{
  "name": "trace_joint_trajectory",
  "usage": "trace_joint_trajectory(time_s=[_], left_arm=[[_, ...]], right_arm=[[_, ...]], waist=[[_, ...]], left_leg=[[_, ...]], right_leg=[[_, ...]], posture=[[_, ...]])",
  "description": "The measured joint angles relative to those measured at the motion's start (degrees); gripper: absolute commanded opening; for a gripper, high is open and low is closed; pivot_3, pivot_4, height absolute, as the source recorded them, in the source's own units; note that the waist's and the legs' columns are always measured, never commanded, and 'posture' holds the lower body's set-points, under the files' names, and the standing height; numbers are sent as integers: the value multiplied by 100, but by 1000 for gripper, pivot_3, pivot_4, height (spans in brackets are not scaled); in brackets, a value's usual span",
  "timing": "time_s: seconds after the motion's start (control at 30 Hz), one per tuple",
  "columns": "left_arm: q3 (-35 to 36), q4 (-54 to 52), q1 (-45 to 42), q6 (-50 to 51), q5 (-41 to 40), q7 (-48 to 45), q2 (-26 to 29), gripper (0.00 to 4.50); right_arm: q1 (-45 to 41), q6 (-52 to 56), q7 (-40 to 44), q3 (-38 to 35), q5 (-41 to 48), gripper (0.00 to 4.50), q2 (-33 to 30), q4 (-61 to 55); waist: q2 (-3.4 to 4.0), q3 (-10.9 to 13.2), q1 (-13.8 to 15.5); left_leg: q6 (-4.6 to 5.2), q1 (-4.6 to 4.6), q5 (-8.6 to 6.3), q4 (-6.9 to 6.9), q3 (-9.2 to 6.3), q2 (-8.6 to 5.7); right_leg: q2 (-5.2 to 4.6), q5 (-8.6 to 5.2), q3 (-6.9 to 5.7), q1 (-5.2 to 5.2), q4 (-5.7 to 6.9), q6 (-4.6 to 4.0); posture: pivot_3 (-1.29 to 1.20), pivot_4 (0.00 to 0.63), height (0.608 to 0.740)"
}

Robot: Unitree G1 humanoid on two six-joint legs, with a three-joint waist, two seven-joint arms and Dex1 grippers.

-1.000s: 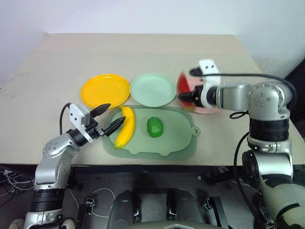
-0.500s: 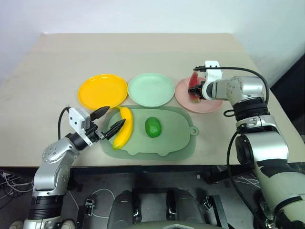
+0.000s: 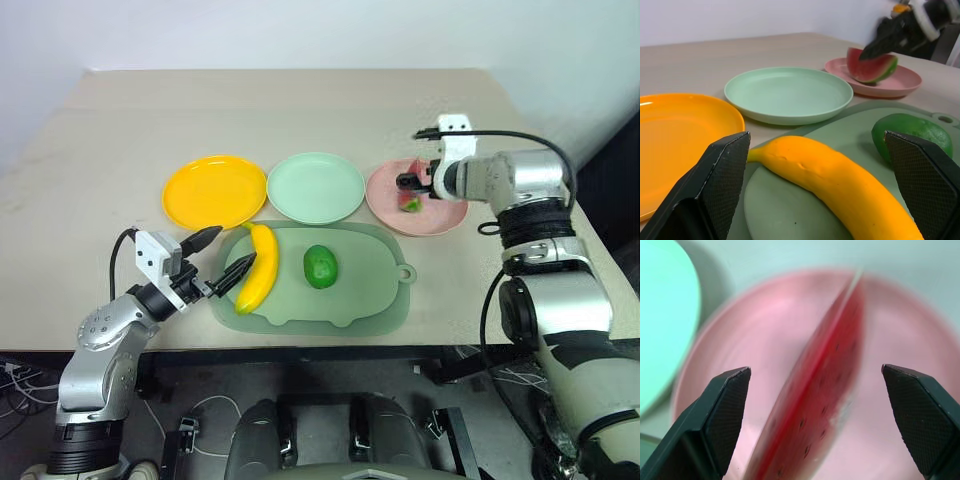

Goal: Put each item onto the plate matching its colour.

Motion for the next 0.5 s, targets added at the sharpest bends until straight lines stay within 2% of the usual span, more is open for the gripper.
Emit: trace_joint_trajectory(time_s=[0.27,0.4,0.5], left_arm=[[98,43,-43,5,-53,-60,84,4500],[194,84,-137,40,-217,-134,145,4500],[199,80,-132,128,-320,-230,246,4500]], right_arm=[[1009,1178,598,-358,709,4441,-165,-2905],[1698,1576,922,-431,1377,4441,109,-4377],[2088,1748,920,-589,1692,4441,509,-4863]], waist=[[0,0,-8],[-2,-1,0],[-2,-1,11]], left_leg=[[0,1,0,-2,-1,2],[0,2,0,-2,-5,2],[0,2,0,0,-6,0]], right_leg=[[0,0,0,-2,1,0],[0,0,-2,3,-3,-1],[-1,1,-3,5,-1,-1]], posture=[[0,150,695],[0,150,695],[0,150,695]])
